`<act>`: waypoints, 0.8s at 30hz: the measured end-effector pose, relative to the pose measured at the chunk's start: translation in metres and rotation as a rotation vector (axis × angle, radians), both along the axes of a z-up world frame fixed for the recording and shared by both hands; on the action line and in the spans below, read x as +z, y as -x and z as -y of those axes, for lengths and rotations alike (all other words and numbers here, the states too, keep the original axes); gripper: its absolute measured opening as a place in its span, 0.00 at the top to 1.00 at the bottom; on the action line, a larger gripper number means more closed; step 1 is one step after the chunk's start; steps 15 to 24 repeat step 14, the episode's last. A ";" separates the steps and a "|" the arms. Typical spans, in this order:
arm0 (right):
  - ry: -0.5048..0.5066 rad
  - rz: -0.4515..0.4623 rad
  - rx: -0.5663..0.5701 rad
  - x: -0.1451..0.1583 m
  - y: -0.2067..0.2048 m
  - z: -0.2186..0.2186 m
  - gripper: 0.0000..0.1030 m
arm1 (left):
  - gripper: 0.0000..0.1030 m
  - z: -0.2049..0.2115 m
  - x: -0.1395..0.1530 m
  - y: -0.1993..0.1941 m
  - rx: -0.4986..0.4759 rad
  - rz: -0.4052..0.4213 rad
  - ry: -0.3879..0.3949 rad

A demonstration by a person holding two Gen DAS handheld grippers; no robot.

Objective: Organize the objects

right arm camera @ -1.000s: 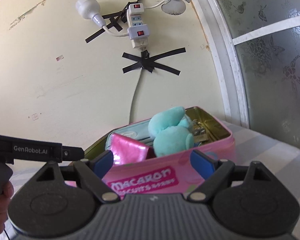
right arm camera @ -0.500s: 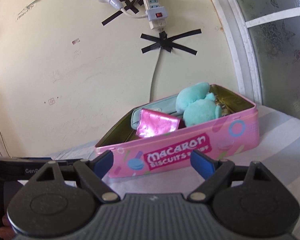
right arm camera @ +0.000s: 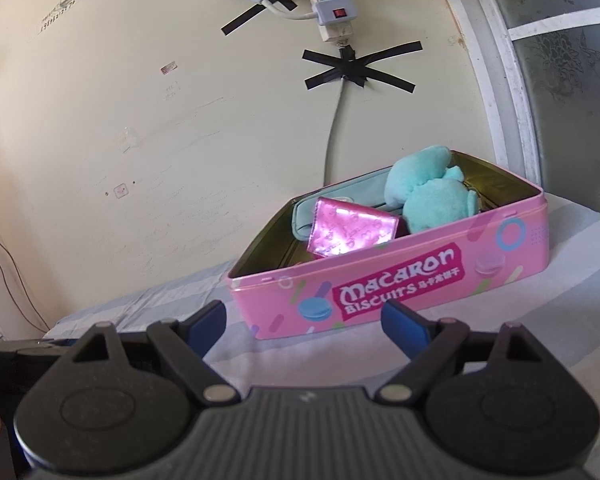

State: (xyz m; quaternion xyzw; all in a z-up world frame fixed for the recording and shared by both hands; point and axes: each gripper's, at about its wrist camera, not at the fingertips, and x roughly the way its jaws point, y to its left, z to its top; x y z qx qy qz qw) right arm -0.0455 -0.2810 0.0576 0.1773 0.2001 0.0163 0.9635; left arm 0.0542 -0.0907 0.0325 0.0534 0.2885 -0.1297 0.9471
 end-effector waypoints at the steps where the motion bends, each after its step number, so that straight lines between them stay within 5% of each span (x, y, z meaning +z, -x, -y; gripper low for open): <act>1: 0.003 -0.002 0.002 0.000 0.000 -0.001 0.15 | 0.00 -0.002 0.000 -0.001 0.003 0.000 0.002; 24: 0.010 -0.022 0.000 -0.004 -0.001 -0.004 0.14 | 0.00 0.003 0.005 0.005 -0.034 0.048 0.006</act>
